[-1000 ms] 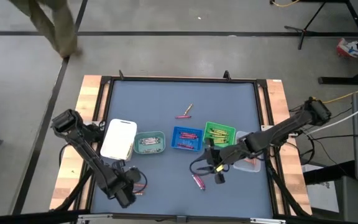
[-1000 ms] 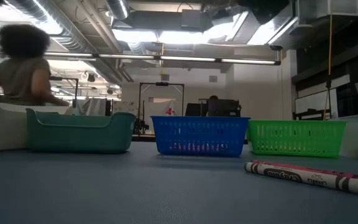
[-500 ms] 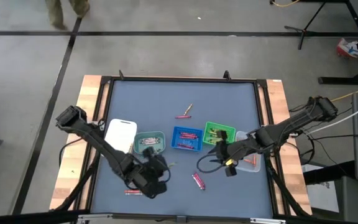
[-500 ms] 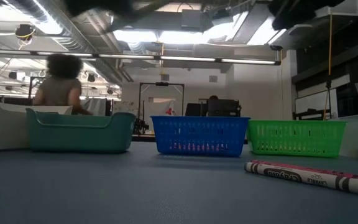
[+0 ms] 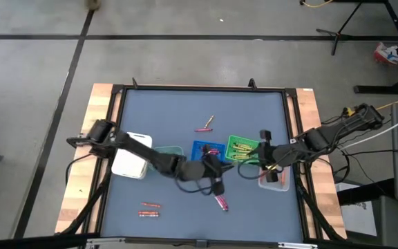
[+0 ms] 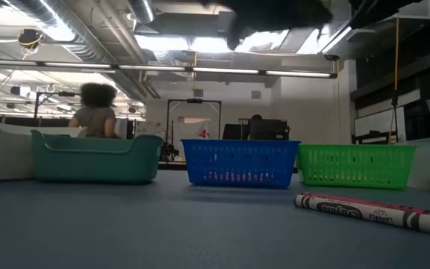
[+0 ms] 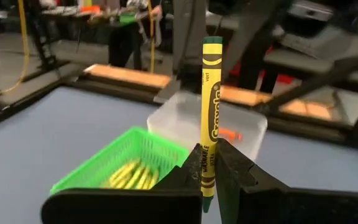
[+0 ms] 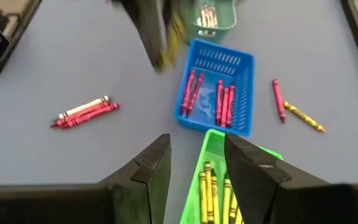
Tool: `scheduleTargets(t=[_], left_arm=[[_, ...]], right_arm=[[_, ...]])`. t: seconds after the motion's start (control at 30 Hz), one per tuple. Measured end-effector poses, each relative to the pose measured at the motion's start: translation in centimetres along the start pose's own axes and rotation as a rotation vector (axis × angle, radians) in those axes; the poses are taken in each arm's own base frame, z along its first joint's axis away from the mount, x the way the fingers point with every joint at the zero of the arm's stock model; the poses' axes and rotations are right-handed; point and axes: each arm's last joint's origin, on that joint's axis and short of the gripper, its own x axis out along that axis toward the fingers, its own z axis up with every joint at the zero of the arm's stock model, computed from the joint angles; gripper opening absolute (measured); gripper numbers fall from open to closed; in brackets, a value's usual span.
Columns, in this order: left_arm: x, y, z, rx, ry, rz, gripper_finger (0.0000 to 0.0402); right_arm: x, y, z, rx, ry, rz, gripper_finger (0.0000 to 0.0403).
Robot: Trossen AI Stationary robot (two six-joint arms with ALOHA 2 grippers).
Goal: Sort crayons
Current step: Put the green crayon into the green bin
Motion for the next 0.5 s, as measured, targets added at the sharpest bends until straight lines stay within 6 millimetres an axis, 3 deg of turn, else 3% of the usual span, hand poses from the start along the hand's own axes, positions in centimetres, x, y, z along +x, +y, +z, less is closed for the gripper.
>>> scheduleTargets(t=[0.23, 0.5], left_arm=[[5.1, 4.0, -2.8, -0.034, -0.042, -0.043, 0.0004], [7.8, 7.7, -5.4, -0.077, 0.021, 0.020, 0.0022]], right_arm=[[-0.6, -0.4, -0.1, 0.005, -0.026, -0.077, 0.0150], [-0.6, -0.6, 0.0, 0.006, -0.036, -0.138, 0.0150]])
